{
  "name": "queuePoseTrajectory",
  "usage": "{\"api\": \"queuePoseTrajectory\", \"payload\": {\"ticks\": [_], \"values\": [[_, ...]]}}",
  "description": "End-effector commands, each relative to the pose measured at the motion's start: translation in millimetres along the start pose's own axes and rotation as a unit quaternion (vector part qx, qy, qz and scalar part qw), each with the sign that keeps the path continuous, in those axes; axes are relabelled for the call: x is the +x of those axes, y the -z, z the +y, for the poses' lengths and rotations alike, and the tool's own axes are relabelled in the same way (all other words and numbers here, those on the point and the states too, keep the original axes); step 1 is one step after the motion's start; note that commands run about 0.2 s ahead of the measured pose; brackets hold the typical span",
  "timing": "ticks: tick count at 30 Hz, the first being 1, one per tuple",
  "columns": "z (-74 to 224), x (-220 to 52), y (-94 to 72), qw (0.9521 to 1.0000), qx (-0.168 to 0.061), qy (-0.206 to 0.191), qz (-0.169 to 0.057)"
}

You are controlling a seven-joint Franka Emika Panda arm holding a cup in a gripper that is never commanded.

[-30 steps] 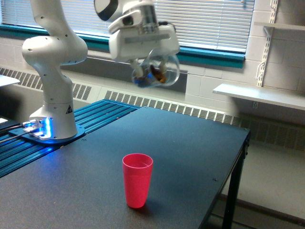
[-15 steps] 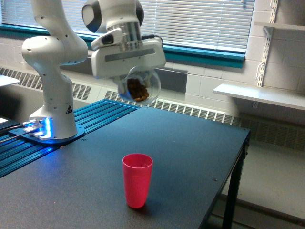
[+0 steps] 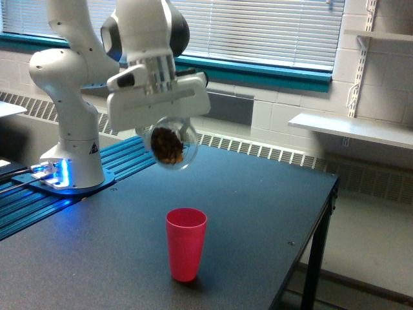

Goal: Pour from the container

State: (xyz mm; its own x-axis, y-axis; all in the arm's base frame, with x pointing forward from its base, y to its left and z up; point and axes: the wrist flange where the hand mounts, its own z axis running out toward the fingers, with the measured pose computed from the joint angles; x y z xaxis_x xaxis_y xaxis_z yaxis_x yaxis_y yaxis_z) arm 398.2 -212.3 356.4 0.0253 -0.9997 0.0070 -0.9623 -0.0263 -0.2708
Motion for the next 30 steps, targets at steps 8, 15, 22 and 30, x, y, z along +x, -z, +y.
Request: {"api": "queuePoseTrajectory", "payload": {"ticks": [8,15,22,30], "values": [[8,5,-29.9,0.9994,-0.013,0.016,-0.026],[3,4,-41.8,0.9987,-0.023,0.027,-0.037],[-5,3,-52.6,0.9971,-0.045,0.038,-0.05],[-16,0,-59.5,0.9949,-0.063,0.053,-0.059]]}}
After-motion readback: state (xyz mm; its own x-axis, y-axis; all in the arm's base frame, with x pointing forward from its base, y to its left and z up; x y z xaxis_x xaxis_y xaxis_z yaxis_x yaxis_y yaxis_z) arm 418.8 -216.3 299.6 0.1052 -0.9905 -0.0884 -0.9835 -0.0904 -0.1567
